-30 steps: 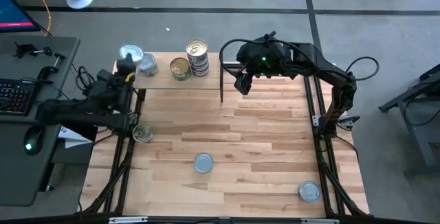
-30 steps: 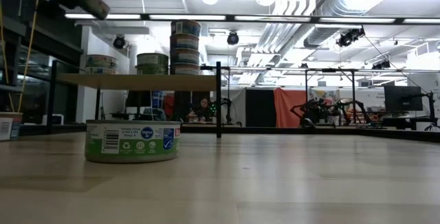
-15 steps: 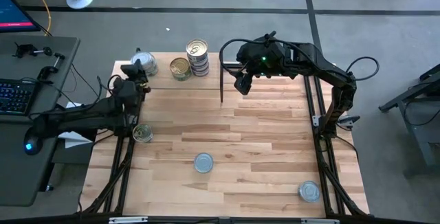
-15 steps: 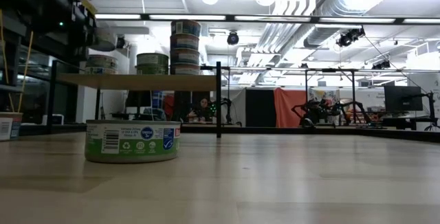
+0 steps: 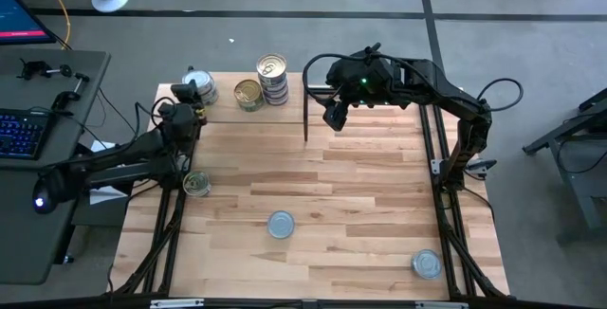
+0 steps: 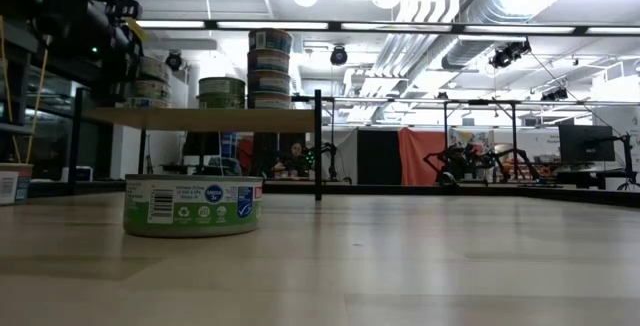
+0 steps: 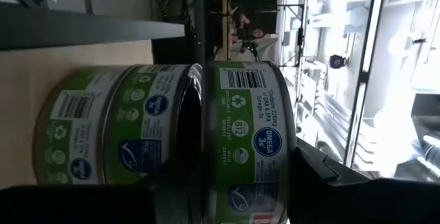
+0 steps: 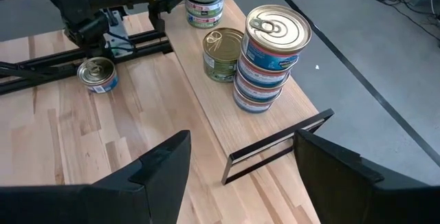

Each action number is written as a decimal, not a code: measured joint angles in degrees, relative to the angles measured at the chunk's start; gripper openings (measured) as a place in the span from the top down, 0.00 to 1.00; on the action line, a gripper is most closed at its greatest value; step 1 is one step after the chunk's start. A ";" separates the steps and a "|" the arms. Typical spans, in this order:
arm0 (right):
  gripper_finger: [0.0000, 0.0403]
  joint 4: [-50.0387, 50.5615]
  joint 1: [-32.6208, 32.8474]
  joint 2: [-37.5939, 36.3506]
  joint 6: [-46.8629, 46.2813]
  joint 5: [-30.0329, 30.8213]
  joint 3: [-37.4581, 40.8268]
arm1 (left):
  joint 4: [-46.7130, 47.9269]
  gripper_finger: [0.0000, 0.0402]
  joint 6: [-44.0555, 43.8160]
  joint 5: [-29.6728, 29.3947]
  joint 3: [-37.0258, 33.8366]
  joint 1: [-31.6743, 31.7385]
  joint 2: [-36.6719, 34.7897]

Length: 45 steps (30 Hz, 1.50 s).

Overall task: Stack canned seafood by type on shelf
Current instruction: Stack the green-white tuna can on top of the green-white tuna cans on the shelf

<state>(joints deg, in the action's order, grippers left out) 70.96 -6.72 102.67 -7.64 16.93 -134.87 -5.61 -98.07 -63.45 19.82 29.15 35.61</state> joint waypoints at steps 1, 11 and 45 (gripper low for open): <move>0.38 0.00 0.00 0.00 -0.03 0.00 0.00 | -0.10 0.70 -0.60 0.30 0.02 0.23 0.17; 0.38 0.02 0.00 0.00 0.11 -0.63 0.00 | -1.01 0.36 -1.83 0.45 0.21 0.89 0.05; 0.38 -0.70 -0.02 0.00 -1.53 -0.63 0.00 | 30.40 0.36 -9.24 14.62 14.18 4.09 -2.56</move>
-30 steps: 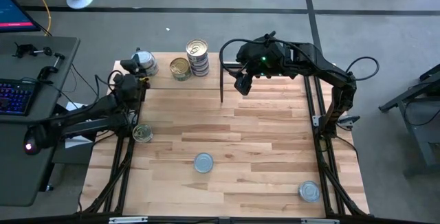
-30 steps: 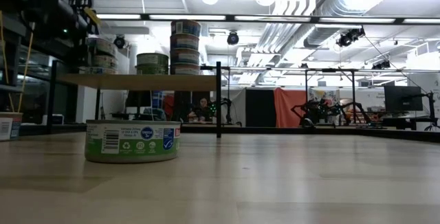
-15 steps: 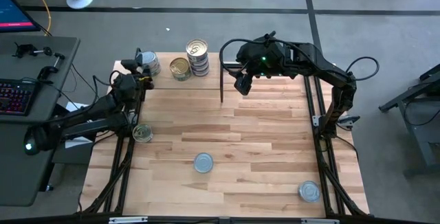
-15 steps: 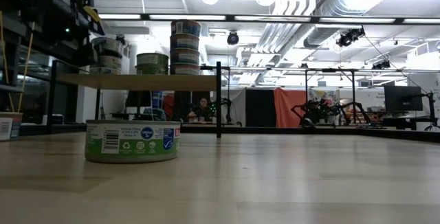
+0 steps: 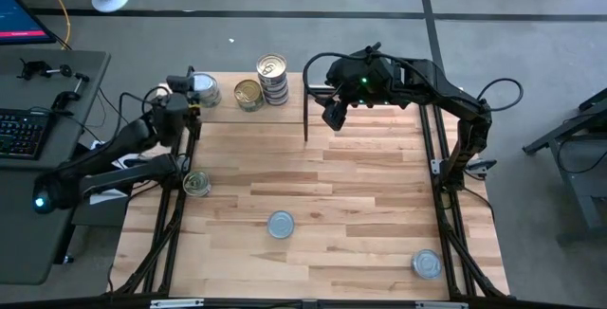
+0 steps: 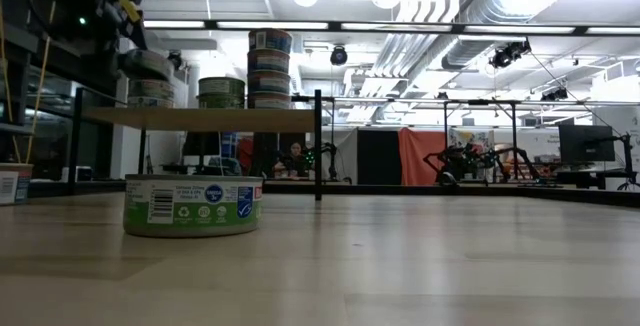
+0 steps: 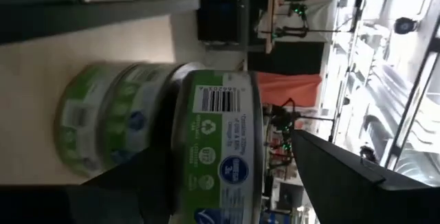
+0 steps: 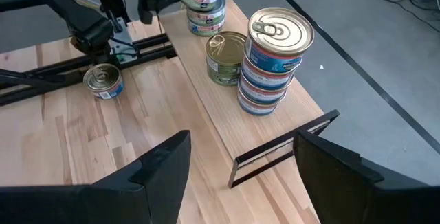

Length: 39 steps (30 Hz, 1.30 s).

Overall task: Stack canned seafood by type on shelf
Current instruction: Stack the green-white tuna can on top of the green-white tuna cans on the shelf

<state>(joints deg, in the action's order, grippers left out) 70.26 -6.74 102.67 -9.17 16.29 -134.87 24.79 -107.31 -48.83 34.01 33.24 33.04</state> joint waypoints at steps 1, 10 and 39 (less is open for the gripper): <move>0.38 -0.16 0.00 0.00 0.01 0.00 0.00 | 0.76 0.36 0.00 -0.21 0.87 0.25 -0.03; 0.38 -2.72 0.00 0.00 0.13 0.00 0.00 | 5.41 0.40 2.30 6.35 3.96 3.51 1.89; 0.38 -2.62 -0.02 0.00 -0.64 0.00 0.00 | 21.30 0.41 5.09 14.84 13.74 8.43 8.91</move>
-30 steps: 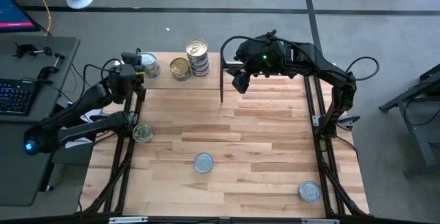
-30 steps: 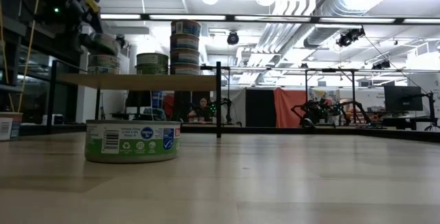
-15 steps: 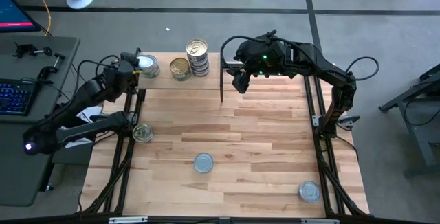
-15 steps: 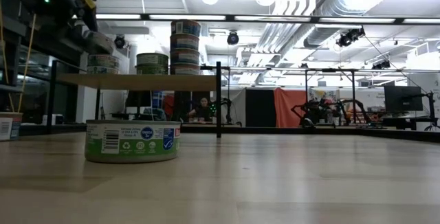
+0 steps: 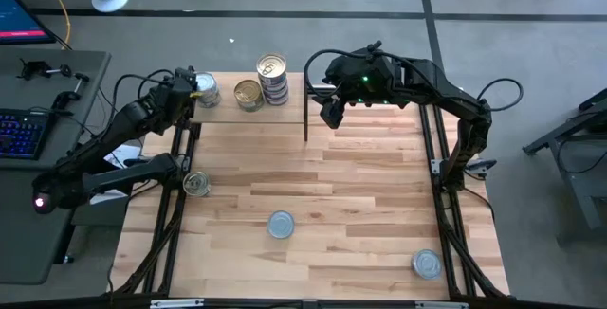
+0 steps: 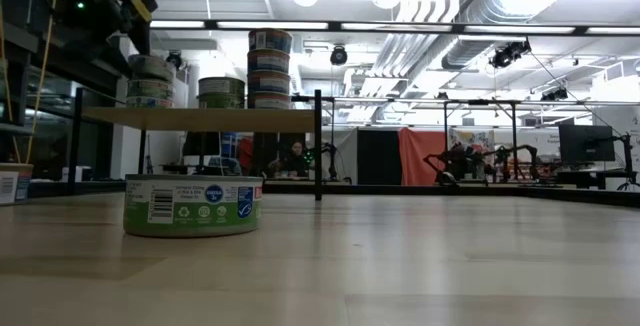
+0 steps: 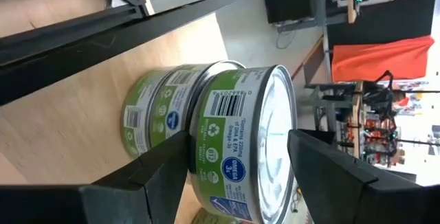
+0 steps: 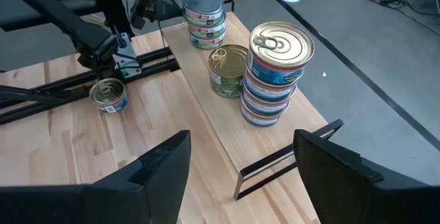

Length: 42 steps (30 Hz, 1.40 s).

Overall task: Stack canned seafood by type on shelf
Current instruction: Stack the green-white tuna can on top of the green-white tuna cans on the shelf

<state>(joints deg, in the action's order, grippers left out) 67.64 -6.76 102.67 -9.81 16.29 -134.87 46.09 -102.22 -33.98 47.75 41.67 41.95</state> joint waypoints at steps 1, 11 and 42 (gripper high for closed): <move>0.38 0.01 0.00 0.00 -0.29 0.00 0.00 | 0.24 0.41 -0.01 -0.11 0.00 0.04 0.02; 0.38 0.06 0.00 0.00 -0.69 0.00 0.00 | -0.19 0.41 -0.05 1.26 0.47 2.64 1.67; 0.38 0.32 0.00 0.00 -1.78 0.00 0.00 | 7.10 0.41 30.30 4.38 13.16 4.46 1.87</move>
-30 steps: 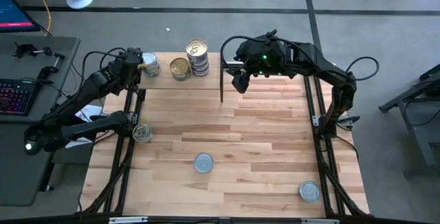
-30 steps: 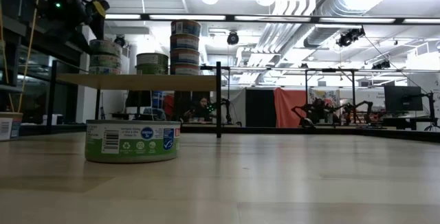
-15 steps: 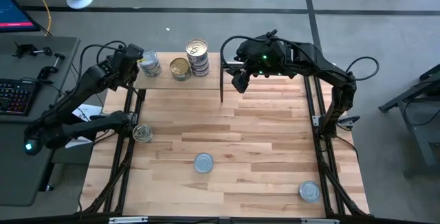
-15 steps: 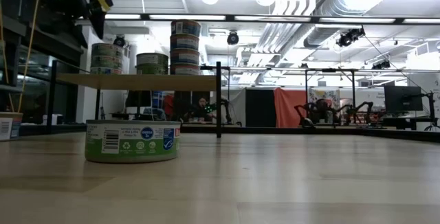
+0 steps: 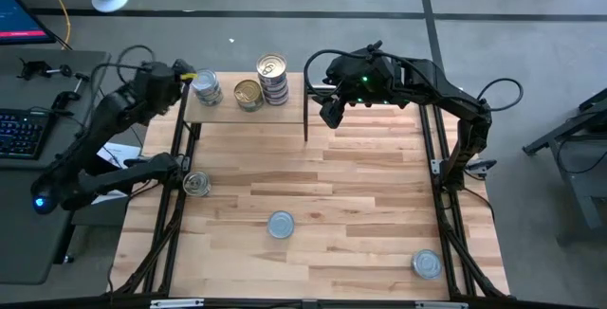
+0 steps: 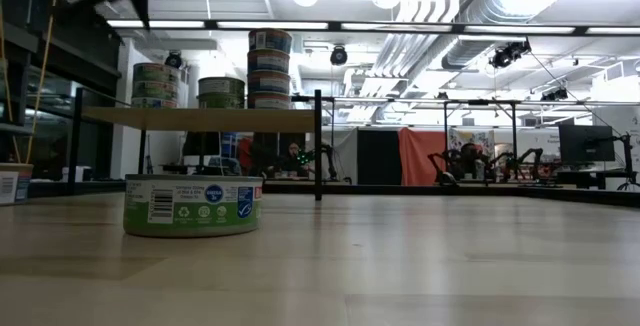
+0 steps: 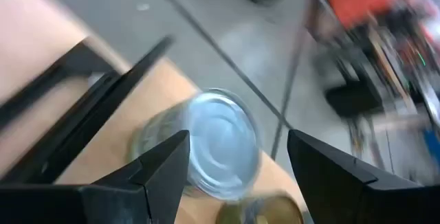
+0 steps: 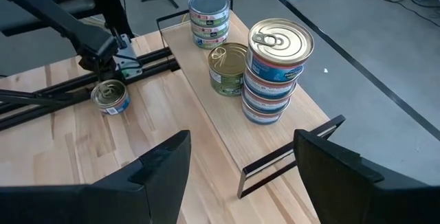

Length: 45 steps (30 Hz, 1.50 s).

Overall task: Stack canned seafood by type on shelf
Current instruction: Stack the green-white tuna can on top of the green-white tuna cans on the shelf

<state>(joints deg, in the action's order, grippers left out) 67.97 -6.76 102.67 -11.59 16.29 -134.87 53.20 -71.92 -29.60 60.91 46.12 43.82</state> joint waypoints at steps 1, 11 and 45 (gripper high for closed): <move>0.38 0.02 0.00 0.00 0.02 0.00 0.00 | -0.38 0.41 4.61 1.13 0.92 -0.75 -0.94; 0.38 0.49 0.00 0.00 0.11 0.00 0.00 | -0.66 0.41 18.43 21.36 -0.42 -28.34 -0.37; 0.70 -6.64 24.38 -7.77 -21.38 -14.44 55.24 | -22.78 0.41 66.60 19.78 -1.15 -71.21 46.77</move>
<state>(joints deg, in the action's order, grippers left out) 61.33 17.62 94.91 -32.97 1.85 -79.63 30.42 -5.32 -9.82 59.76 -25.08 90.59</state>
